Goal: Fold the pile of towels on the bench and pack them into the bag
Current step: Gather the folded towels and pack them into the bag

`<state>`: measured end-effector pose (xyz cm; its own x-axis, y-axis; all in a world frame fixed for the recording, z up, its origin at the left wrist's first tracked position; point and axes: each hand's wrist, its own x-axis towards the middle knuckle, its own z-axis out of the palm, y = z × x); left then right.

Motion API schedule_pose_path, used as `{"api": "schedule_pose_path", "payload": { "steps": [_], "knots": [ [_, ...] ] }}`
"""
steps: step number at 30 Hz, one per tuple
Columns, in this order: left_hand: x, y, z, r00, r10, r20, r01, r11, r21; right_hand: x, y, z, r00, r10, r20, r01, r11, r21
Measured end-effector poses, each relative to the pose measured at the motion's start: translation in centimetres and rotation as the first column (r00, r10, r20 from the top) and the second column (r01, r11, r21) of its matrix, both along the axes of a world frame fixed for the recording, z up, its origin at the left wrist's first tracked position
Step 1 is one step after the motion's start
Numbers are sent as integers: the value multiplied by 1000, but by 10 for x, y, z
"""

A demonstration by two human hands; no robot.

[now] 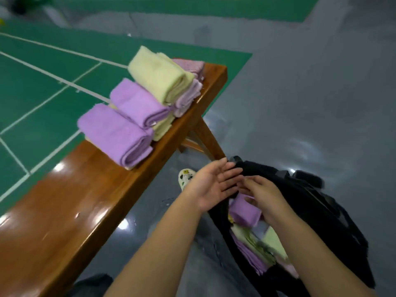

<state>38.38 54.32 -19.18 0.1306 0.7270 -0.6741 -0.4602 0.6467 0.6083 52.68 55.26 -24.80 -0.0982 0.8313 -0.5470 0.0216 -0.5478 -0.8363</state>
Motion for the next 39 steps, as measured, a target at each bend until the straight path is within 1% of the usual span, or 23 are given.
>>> {"api": "schedule_pose_path", "payload": {
  "steps": [4, 6, 9, 12, 14, 15, 17, 18, 20, 22, 23, 24, 27, 28, 31, 34, 37, 39],
  "knots": [
    [-35, -28, 49, 999, 33, -34, -28, 991, 128, -26, -2, 47, 997, 79, 5, -79, 987, 137],
    [-58, -43, 70, 994, 66, -90, -49, 983, 178, -45, -6, 70, 991, 121, 47, -129, 968, 214],
    [-92, -59, 85, 962, 206, -181, -161, 958, 236, -71, -9, 98, 983, 164, 81, -182, 927, 327],
    [-124, -68, 88, 880, 422, -219, -377, 900, 219, -95, -11, 119, 961, 238, 138, -274, 875, 400],
    [-145, -66, 83, 790, 560, -249, -527, 828, 192, -114, -11, 126, 938, 295, 180, -345, 836, 426],
    [-157, -63, 79, 748, 611, -260, -581, 792, 189, -125, -11, 130, 922, 327, 207, -386, 813, 436],
    [-174, -56, 76, 703, 652, -284, -639, 754, 152, -143, -8, 134, 882, 385, 272, -470, 764, 442],
    [-180, -51, 74, 698, 656, -286, -654, 747, 120, -150, -6, 135, 861, 407, 305, -506, 745, 434],
    [-189, -39, 74, 698, 677, -234, -681, 728, 73, -164, -4, 136, 835, 433, 341, -546, 731, 409],
    [-194, -27, 74, 707, 686, -175, -689, 723, 53, -172, -3, 133, 846, 435, 308, -528, 764, 371],
    [-195, -22, 74, 708, 681, -187, -687, 725, 43, -173, -3, 129, 863, 428, 269, -501, 794, 345],
    [-196, -17, 74, 709, 666, -232, -680, 732, 26, -173, -5, 125, 879, 420, 223, -473, 824, 312],
    [-200, -4, 73, 719, 563, -409, -627, 779, -30, -164, -10, 109, 905, 398, 151, -423, 881, 212],
    [-201, -1, 75, 730, 533, -427, -605, 795, -41, -160, -11, 104, 907, 393, 150, -416, 888, 194],
    [-205, 7, 73, 766, 511, -391, -578, 812, -72, -150, -12, 92, 917, 364, 162, -386, 913, 133],
    [-206, 11, 68, 782, 500, -371, -557, 828, -59, -142, -11, 88, 933, 339, 122, -350, 933, 84],
    [-203, 6, 67, 764, 523, -377, -561, 827, 11, -134, -10, 88, 936, 341, 84, -346, 937, 51],
    [-200, -3, 73, 761, 549, -345, -569, 821, 52, -132, -10, 87, 935, 352, 24, -353, 936, 14]
  ]
}}
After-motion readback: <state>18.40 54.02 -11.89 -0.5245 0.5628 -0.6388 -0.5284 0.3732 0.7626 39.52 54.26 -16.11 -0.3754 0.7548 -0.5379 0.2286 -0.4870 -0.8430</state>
